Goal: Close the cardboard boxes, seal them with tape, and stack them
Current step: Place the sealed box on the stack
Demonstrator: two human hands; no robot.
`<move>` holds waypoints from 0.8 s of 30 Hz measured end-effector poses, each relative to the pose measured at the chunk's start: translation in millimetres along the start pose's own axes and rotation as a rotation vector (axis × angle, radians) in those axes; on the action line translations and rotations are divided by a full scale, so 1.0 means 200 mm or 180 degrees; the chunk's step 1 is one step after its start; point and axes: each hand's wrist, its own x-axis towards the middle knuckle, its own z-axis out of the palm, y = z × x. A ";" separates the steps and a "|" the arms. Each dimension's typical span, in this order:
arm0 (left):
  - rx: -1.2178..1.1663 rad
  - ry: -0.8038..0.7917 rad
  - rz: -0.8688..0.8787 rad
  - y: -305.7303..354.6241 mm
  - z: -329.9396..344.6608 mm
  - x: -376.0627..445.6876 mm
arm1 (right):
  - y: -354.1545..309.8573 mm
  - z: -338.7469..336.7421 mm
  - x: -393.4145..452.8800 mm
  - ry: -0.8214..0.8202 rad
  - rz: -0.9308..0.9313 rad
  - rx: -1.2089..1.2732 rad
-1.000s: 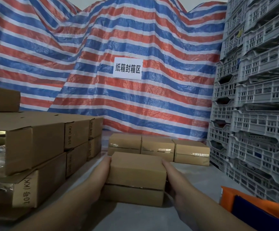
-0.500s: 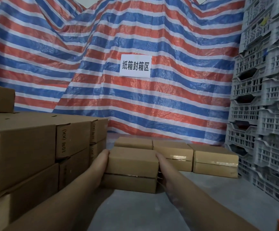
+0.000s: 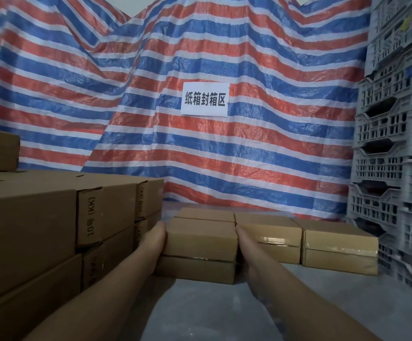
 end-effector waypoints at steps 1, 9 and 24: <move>0.0080 0.0173 -0.0015 0.01 0.00 0.00 | -0.01 0.01 -0.02 -0.0014 -0.0032 -0.0044; 0.1036 0.0651 0.0437 0.10 -0.02 -0.29 | -0.09 -0.01 -0.36 0.0183 -0.0215 -0.0214; 0.1162 0.0191 0.1928 0.52 -0.40 -1.27 | -0.38 0.12 -1.30 0.0141 -0.0938 -0.1032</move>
